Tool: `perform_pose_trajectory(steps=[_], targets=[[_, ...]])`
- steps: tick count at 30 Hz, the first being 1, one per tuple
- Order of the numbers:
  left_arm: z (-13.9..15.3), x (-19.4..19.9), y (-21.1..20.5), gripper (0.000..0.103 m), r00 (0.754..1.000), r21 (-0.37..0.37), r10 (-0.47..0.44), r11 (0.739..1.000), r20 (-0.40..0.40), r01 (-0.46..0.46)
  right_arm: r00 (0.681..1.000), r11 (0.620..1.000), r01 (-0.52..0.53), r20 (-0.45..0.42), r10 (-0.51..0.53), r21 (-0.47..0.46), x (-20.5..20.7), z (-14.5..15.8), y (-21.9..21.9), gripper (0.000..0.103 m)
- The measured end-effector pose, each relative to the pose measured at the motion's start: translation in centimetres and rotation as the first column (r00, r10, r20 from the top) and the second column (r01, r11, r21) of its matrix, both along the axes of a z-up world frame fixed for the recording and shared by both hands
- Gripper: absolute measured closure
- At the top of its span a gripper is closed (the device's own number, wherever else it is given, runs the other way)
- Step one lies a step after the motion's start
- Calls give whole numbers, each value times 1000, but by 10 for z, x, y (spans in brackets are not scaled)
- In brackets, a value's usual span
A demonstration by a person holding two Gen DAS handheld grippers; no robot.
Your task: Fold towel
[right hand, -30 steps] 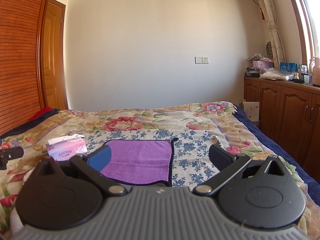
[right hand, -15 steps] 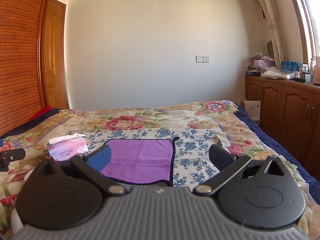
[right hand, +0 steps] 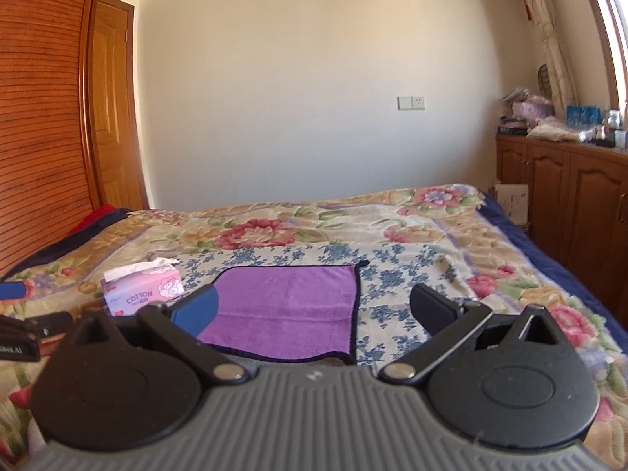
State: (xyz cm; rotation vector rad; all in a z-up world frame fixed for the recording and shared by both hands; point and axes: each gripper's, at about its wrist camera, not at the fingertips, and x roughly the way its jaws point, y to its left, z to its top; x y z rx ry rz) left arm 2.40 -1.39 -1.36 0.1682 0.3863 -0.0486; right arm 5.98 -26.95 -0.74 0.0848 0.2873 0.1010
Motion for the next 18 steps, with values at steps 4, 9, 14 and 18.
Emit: perform_pose_trajectory(steps=[4,9,14,18], targets=[[-3,8,-2,0,1000,11,-20,1000,-17,20,999,999,-31,-38,32,37,11,-4,-4,0],[-7,18,-6,0,999,12,-42,999,-35,42,996,997,-44,-77,48,58,23,-9,-6,0],[-9,28,-7,0,997,-6,-56,998,-52,55,991,995,-66,-110,74,70,31,-11,-6,0],[-11,36,-8,0,996,-9,-63,998,-67,63,988,995,-86,-126,90,42,36,-13,-2,0]])
